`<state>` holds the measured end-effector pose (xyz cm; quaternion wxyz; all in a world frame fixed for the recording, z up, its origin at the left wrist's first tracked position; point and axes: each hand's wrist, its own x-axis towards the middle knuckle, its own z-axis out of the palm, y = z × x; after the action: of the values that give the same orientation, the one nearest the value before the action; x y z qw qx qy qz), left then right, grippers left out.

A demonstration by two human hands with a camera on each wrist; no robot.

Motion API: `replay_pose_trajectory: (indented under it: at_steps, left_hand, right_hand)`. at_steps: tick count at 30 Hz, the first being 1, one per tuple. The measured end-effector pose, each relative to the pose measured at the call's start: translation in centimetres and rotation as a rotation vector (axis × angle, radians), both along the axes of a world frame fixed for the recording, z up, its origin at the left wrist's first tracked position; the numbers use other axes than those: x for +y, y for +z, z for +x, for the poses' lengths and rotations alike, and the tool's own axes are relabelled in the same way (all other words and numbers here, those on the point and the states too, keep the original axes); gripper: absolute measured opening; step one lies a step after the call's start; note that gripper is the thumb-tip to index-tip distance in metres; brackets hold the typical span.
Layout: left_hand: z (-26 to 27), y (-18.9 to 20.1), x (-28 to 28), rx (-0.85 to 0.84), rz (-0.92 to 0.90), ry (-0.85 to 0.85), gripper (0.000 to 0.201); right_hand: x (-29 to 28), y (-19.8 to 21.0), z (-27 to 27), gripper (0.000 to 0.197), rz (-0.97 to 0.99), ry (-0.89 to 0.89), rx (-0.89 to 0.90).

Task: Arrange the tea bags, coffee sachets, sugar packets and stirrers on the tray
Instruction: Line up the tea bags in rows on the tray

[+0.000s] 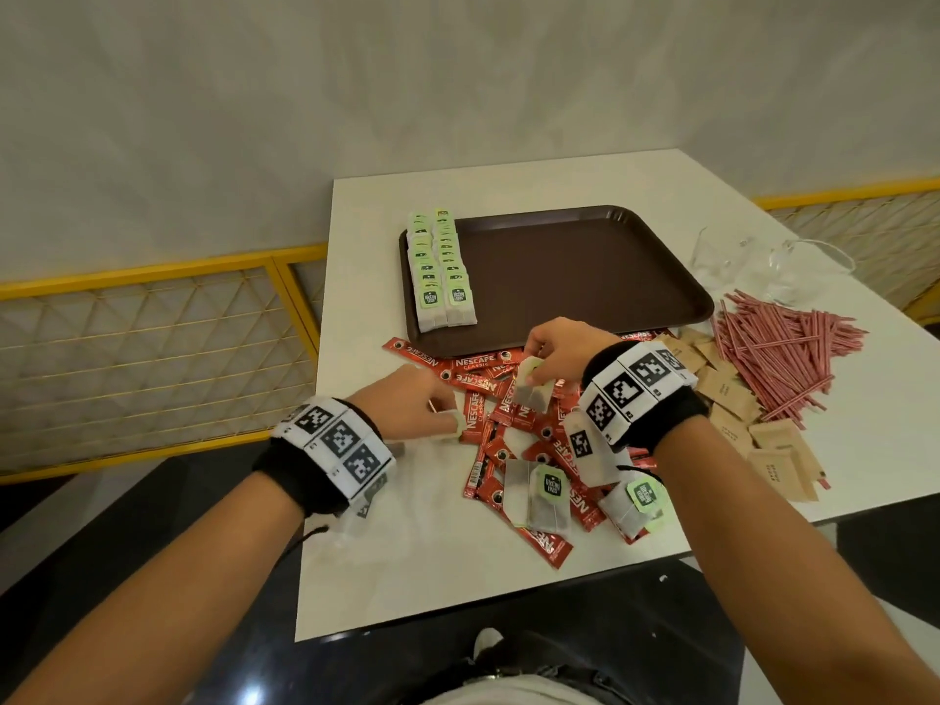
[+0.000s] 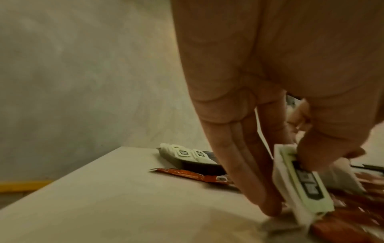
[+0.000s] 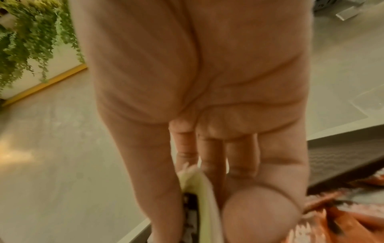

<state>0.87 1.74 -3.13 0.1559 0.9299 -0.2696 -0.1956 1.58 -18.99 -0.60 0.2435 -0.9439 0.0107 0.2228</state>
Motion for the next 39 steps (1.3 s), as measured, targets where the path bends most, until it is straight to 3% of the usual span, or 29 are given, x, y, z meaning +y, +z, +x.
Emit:
replay_pose_trajectory:
  at_steps: [5, 9, 12, 16, 23, 26, 33, 39]
  left_hand:
    - [2.4, 1.6, 0.7, 0.185, -0.27, 0.227, 0.011]
    - [4.7, 2.9, 1.0, 0.337, -0.475, 0.331, 0.019]
    - [6.3, 3.0, 1.1, 0.361, -0.521, 0.357, 0.025]
    - [8.6, 2.6, 1.3, 0.308, -0.512, 0.399, 0.029]
    - [12.9, 1.8, 0.3, 0.224, -0.478, 0.519, 0.021]
    - [14.0, 1.0, -0.2, 0.228, -0.4, 0.513, 0.023]
    - [15.7, -0.4, -0.1, 0.059, -0.208, 0.479, 0.025]
    - [15.9, -0.8, -0.1, 0.029, -0.182, 0.487, 0.029]
  right_hand:
    - [-0.6, 1.5, 1.3, 0.021, -0.031, 0.158, -0.007]
    - [-0.4, 2.5, 3.2, 0.021, 0.132, 0.196, -0.039]
    - [-0.2, 2.3, 5.0, 0.022, 0.273, 0.17, -0.016]
    - [0.3, 1.3, 7.7, 0.029, 0.38, 0.097, 0.018]
    - [1.8, -0.6, 12.3, 0.012, 0.404, -0.072, 0.047]
    - [2.4, -1.3, 13.6, 0.017, 0.428, -0.106, 0.094]
    - [3.2, -3.2, 15.5, 0.015, 0.299, -0.085, 0.074]
    - [3.8, -3.7, 16.0, 0.022, 0.261, -0.108, 0.049]
